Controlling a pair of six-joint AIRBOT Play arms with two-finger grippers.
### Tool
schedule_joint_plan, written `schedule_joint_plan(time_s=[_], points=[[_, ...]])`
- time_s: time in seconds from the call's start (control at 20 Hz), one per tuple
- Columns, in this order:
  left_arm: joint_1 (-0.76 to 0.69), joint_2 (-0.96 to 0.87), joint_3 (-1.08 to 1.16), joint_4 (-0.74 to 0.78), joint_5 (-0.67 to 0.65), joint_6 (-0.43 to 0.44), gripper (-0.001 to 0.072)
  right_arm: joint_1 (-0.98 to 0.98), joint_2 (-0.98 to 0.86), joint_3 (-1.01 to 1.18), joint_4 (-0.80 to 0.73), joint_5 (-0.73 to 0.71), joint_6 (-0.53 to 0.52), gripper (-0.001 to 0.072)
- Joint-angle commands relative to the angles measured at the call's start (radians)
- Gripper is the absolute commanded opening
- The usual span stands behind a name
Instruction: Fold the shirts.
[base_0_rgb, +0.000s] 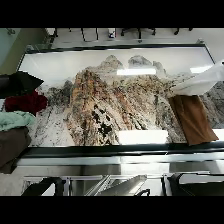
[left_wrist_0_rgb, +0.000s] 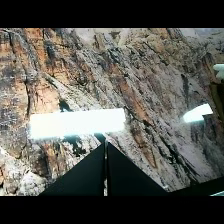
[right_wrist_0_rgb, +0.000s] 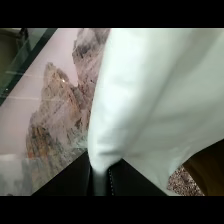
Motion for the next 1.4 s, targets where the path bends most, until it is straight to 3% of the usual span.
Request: schedule_joint_plan(time_s=[0.0,0.3,0.7,0.75,0.8,0.85,1.1,1.15,1.25,1.35], points=[[0.001,0.0,0.0,0.0,0.0,0.0,0.0016,-0.035,0.041,0.001,-0.083,-0.097,0.092,0.0022],[0.001,0.0,0.0,0.0,0.0,0.001,0.0015,-0.036,0.181,-0.168,-0.424,-0.31,0.312,0.0022],[0.001,0.0,0.0,0.001,0.004,0.035,0.0015,-0.036,0.34,-0.679,-0.688,-0.295,0.351,0.0041],[0.001,0.0,0.0,0.002,0.004,0.035,0.0015,-0.036,0.337,-0.698,-0.707,-0.302,0.351,0.0223],[0.001,0.0,0.0,0.001,0.005,0.035,0.0016,-0.036,0.333,-0.701,-0.729,-0.309,0.354,0.0635],[0.001,0.0,0.0,0.001,0.007,0.035,0.0016,-0.036,0.332,-0.7,-0.728,-0.308,0.353,0.0698],[0.001,0.0,0.0,0.0,0.007,0.035,0.0016,-0.036,0.329,-0.605,-0.671,-0.273,0.348,0.0694],[0.001,0.0,0.0,0.0,0.006,0.034,0.0015,-0.036,0.329,-0.584,-0.616,-0.251,0.33,0.0604],[0.001,-0.002,-0.001,-0.008,0.003,0.034,0.0015,-0.02,0.333,-0.57,-0.436,-0.179,0.258,0.0036],[-0.021,-0.008,-0.001,-0.01,0.003,0.032,0.0016,0.045,0.34,-0.57,-0.342,-0.124,0.19,0.0028]])
